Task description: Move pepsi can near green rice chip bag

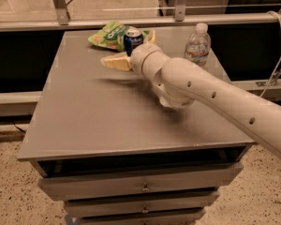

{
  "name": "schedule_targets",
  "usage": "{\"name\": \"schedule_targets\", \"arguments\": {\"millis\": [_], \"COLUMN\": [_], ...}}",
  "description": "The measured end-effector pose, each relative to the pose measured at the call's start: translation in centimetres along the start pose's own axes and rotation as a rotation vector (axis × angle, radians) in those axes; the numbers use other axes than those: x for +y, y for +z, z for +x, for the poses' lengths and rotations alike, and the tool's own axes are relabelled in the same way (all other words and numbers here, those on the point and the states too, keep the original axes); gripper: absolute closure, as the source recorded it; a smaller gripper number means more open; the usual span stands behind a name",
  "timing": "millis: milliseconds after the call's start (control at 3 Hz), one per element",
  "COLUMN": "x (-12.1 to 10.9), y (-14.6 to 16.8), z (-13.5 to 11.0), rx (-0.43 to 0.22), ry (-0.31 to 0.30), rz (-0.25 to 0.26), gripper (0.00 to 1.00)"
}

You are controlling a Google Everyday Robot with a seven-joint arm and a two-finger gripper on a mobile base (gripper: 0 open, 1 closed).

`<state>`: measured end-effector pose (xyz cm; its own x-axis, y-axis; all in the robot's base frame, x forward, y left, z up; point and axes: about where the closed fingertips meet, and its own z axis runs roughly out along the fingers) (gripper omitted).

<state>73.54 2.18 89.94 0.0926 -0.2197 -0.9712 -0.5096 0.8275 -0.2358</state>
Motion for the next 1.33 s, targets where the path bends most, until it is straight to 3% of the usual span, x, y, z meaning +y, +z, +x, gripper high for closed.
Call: {"name": "schedule_targets", "arguments": {"millis": [667,1000,1333], "x": [3.9,5.0,3.0], "y": [-8.2,-10.8,-11.1], "z": [-4.0,-8.8,-14.8], "rx": [0.001,-0.068,-0.113], "ry": [-0.1,-0.164,-0.245], "rz": [-0.101,-0.217,-0.275], "gripper": [0.0,0.0,0.0]}}
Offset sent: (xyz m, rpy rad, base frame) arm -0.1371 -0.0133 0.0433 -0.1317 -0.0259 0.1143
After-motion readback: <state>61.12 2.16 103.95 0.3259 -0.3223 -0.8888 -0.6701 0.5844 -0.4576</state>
